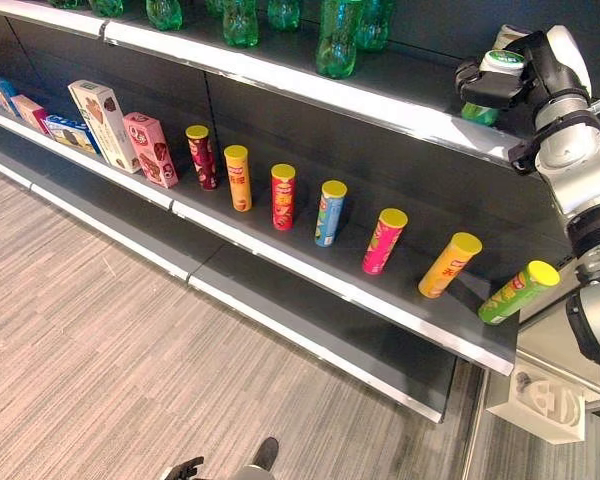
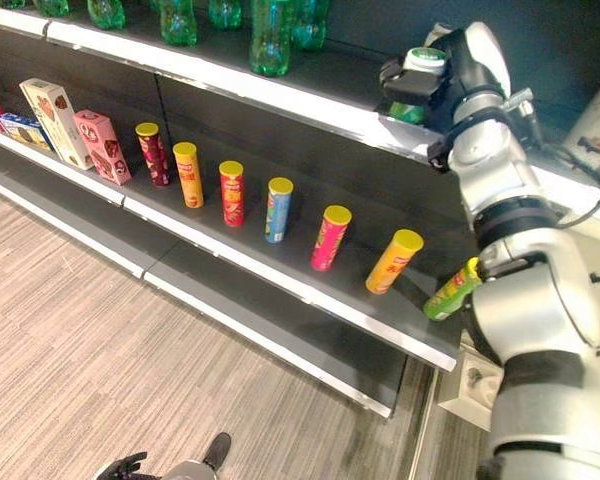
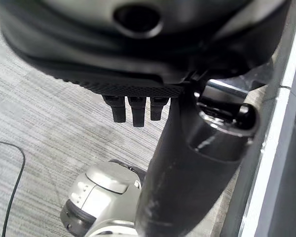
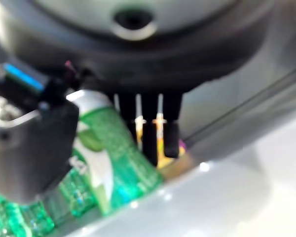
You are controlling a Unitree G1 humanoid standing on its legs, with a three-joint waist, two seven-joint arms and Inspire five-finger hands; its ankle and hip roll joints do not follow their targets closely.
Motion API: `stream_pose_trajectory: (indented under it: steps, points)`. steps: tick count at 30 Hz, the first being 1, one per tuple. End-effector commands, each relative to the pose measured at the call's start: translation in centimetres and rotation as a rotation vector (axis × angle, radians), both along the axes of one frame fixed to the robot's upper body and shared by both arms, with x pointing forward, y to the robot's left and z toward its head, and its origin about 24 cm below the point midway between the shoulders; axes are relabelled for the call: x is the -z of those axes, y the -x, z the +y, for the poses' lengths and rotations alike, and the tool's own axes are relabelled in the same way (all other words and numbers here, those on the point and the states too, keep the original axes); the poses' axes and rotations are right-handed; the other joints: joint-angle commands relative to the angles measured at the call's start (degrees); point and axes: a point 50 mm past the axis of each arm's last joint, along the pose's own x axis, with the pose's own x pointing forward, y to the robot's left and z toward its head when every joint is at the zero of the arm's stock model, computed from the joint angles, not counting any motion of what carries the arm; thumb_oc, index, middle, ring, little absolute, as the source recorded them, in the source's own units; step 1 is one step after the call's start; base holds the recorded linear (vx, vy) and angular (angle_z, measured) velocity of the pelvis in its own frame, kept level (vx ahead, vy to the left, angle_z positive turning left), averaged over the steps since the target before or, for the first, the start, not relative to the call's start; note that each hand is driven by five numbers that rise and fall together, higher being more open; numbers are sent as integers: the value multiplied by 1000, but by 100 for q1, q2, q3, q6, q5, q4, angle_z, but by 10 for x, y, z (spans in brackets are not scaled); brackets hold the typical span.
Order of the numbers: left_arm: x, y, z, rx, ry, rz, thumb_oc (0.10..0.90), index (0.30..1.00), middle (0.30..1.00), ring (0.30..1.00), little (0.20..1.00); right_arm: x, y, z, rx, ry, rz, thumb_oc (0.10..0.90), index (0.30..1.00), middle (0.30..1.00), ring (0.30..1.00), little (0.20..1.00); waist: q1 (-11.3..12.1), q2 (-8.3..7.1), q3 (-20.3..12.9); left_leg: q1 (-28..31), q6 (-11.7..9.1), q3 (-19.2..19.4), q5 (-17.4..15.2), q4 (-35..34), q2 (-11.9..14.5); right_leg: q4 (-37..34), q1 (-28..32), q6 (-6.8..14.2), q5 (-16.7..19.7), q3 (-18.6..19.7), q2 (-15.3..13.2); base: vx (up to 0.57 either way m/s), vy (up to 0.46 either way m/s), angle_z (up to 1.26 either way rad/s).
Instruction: Put the goods on the table back onto the shelves and tidy them up.
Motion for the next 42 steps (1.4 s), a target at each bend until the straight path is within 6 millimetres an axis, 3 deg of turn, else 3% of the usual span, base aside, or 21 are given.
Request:
stream_pose_trajectory:
  steps: [1, 11, 35, 36, 37, 38, 42]
  points:
    - [-9, -18, 17, 43, -47, -46, 800, 900, 900, 900, 900, -47, 13, -4, 35, 80, -141, 400, 300, 300, 300, 300, 130, -305, -49, 383, -277, 702, -865, 76, 71, 248, -427, 414, 26, 227, -486, 0, 0, 0]
    - [-10, -19, 19, 47, -51, -50, 800, 900, 900, 900, 900, -43, 11, -2, 21, 80, -114, 400, 300, 300, 300, 300, 110, -285, -81, 431, -261, 741, -881, 63, 72, 206, -392, 414, 28, 320, -478, 0, 0, 0]
    - [-11, -24, 20, 39, -53, -59, 800, 900, 900, 900, 900, -35, 2, 26, -87, 83, -100, 400, 300, 300, 300, 300, 27, -289, -92, 520, -252, 781, -914, 75, 97, 184, -319, 401, 14, 303, -445, 0, 0, 0]
    - [-12, -24, 21, 36, -53, -61, 800, 900, 900, 900, 900, -35, 2, 29, -96, 76, -103, 475, 413, 413, 413, 413, 19, -290, -90, 518, -248, 794, -918, 73, 101, 182, -329, 401, 18, 323, -446, 0, 0, 0]
    - [-12, -24, 21, 34, -53, -62, 800, 900, 900, 900, 900, -35, 1, 29, -98, 77, -103, 767, 851, 851, 851, 851, 14, -292, -93, 519, -247, 800, -917, 71, 103, 182, -334, 402, 22, 332, -447, 0, 0, 0]
    - [-12, -24, 21, 31, -54, -62, 800, 900, 900, 900, 900, -35, 1, 31, -103, 79, -102, 800, 900, 900, 900, 900, 9, -288, -92, 520, -246, 812, -917, 73, 105, 183, -340, 404, 25, 337, -449, 0, 0, 0]
    - [-12, -25, 23, 23, -57, -64, 800, 900, 900, 900, 900, -34, 1, 32, -104, 83, -102, 800, 900, 900, 900, 900, -16, -295, -96, 530, -240, 823, -920, 73, 111, 177, -350, 403, 32, 357, -448, 0, 0, 0]
